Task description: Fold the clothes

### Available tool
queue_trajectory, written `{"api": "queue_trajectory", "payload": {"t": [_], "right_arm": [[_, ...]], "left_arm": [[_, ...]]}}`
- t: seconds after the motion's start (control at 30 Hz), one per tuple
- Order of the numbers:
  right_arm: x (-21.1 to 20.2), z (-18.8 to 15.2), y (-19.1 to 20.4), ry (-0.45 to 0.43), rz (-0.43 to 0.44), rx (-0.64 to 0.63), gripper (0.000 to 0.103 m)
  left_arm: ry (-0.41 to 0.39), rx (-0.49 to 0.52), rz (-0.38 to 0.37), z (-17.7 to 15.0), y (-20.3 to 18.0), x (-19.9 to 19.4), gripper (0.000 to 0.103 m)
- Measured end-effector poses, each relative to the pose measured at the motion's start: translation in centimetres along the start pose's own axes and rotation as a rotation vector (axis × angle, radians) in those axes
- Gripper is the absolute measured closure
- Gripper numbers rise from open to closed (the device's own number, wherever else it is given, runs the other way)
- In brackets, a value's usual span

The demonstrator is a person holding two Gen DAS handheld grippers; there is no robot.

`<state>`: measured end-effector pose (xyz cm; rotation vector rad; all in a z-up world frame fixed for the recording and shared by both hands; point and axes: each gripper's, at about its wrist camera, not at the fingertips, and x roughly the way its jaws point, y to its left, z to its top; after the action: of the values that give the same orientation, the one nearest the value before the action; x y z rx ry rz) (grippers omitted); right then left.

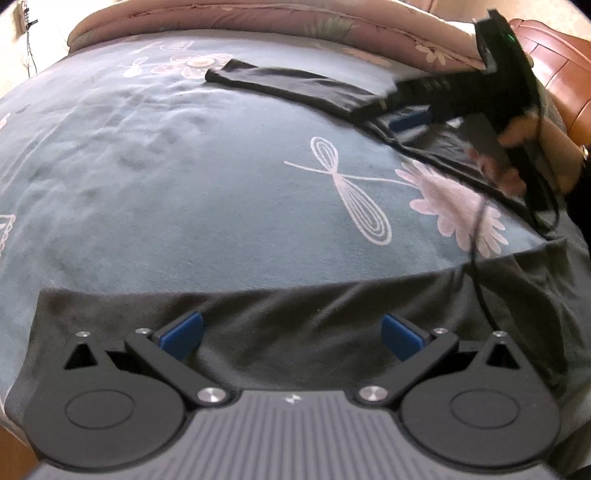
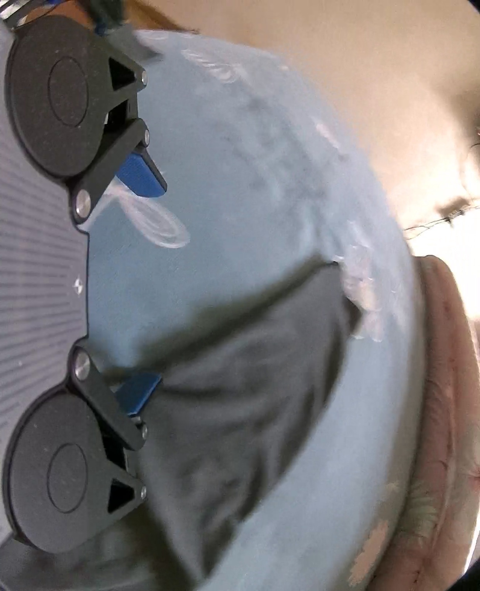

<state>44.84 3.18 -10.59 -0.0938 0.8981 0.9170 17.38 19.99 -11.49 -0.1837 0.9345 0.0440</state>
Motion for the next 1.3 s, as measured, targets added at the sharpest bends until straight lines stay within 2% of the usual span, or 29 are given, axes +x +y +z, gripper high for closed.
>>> {"api": "queue_trajectory", "payload": {"t": [0.17,0.33,0.43,0.57,0.63,0.77,0.87,1.03,1.1,1.17,1.23,1.3], "right_arm": [[2.5,2.3,0.0,-0.029,-0.013,-0.019,0.0],[5.6,3.2,2.5,-0.019,0.009,-0.152,0.0],[7.4,3.7,4.2,0.011,0.009,-0.186,0.0],[7.1,5.1,3.8,0.018,0.082,-0.141,0.0],[5.8,5.4,2.8,0.012,0.08,-0.105,0.0],[1.6,4.7,0.0,0.017,-0.014,-0.053,0.0],[-1.1,3.4,-2.3,0.066,-0.109,-0.024,0.0],[-5.6,-2.2,-5.2,0.167,-0.337,-0.099,0.0],[-7.0,-4.5,-6.4,0.182,-0.413,-0.108,0.0],[-7.4,-5.8,-7.6,0.19,-0.42,-0.064,0.0],[-7.4,-6.9,-8.9,0.209,-0.388,0.004,0.0],[-7.7,-7.8,-9.4,0.181,-0.371,0.042,0.0]], "left_arm": [[-0.006,-0.008,-0.002,0.0,0.2,0.1,0.001],[-0.011,-0.007,-0.005,-0.1,0.3,0.1,0.001],[-0.011,-0.003,-0.002,-0.1,0.3,0.2,0.001],[-0.015,0.003,-0.009,-0.1,0.5,0.2,0.001],[-0.017,0.004,-0.015,0.0,0.6,0.2,0.001],[-0.022,0.006,-0.029,-0.1,0.9,0.1,0.001],[-0.024,0.016,-0.04,0.3,1.1,-0.3,0.001],[-0.03,0.061,-0.056,2.5,1.2,-1.4,0.001],[-0.032,0.079,-0.062,3.3,1.3,-1.9,0.001],[-0.001,0.113,-0.108,5.8,1.1,-1.7,0.001],[-0.017,0.141,-0.138,9.5,0.2,0.0,0.001],[-0.036,0.167,-0.167,13.4,-0.7,1.7,0.001]]}}
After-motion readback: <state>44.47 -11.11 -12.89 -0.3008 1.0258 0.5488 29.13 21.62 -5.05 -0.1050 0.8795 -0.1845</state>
